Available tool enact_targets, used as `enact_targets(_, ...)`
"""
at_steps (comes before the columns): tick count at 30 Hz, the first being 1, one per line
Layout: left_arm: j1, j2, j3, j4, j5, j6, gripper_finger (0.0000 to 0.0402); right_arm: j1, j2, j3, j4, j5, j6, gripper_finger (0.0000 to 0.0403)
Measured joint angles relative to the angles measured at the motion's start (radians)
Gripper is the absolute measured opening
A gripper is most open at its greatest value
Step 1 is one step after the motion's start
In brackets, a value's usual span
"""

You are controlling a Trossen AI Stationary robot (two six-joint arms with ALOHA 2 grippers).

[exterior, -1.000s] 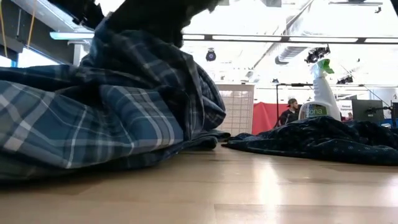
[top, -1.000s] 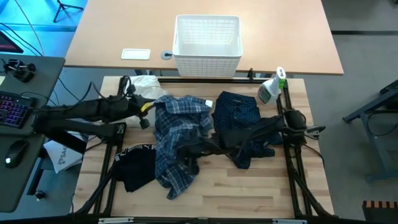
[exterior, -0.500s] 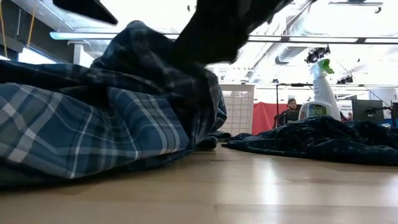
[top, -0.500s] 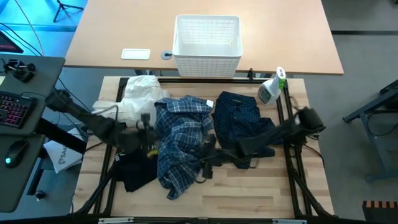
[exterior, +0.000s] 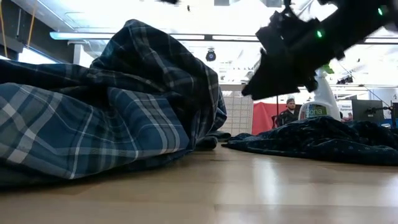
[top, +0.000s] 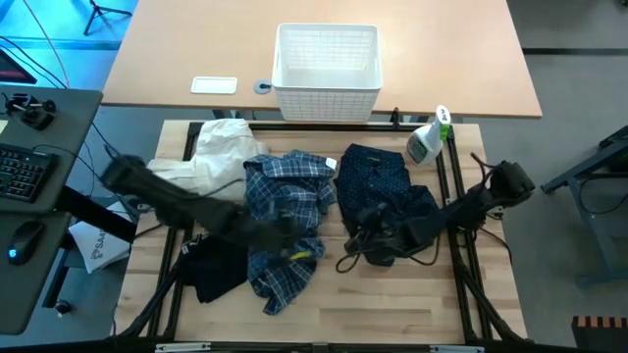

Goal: Fold Laundry from Bin
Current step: Fold the checkered blue polo

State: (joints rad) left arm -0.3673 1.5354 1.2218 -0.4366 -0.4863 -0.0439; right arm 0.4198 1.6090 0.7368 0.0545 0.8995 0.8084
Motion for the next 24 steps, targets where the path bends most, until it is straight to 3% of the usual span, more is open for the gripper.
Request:
enact_targets(3,0.088,0.126,0.06,-0.072,0.015,-0.004,0.0048,0.009,-0.001,-0.037,0.07,0.038,-0.009,0.0159)
enact_targets(6,0.136,0.22,0.161,-0.347,-0.068,-0.064,0.0039,0.013,-0.001,-0.048,0.099,0.042,-0.029,0.0156)
enact_targets(10,0.111,0.266,0.26,-0.815,-0.17,-0.309,0.0014,0.01,-0.001,-0.048,0.1,0.011,-0.071,0.0156)
enact_targets(13,0.042,0.24,0.237,-1.148,-0.204,-0.607,0.0002,-0.009,-0.001,-0.048,0.133,-0.093,-0.157,0.0156)
enact_targets(17,-0.09,0.059,0.089,-1.063,-0.11,-0.78,0.0008,-0.048,0.021,-0.048,0.239,-0.232,-0.292,0.0156)
enact_targets(19,-0.151,-0.023,0.046,-1.091,-0.092,-0.95,0.0009,-0.068,0.03,-0.048,0.298,-0.261,-0.352,0.0156)
enact_targets(21,-0.212,-0.097,0.012,-1.125,-0.143,-1.119,0.001,-0.089,0.044,-0.042,0.363,-0.275,-0.403,0.0155)
enact_targets(24,-0.281,-0.202,-0.001,-1.068,-0.267,-1.201,0.0012,-0.109,0.046,-0.044,0.403,-0.279,-0.472,0.0155)
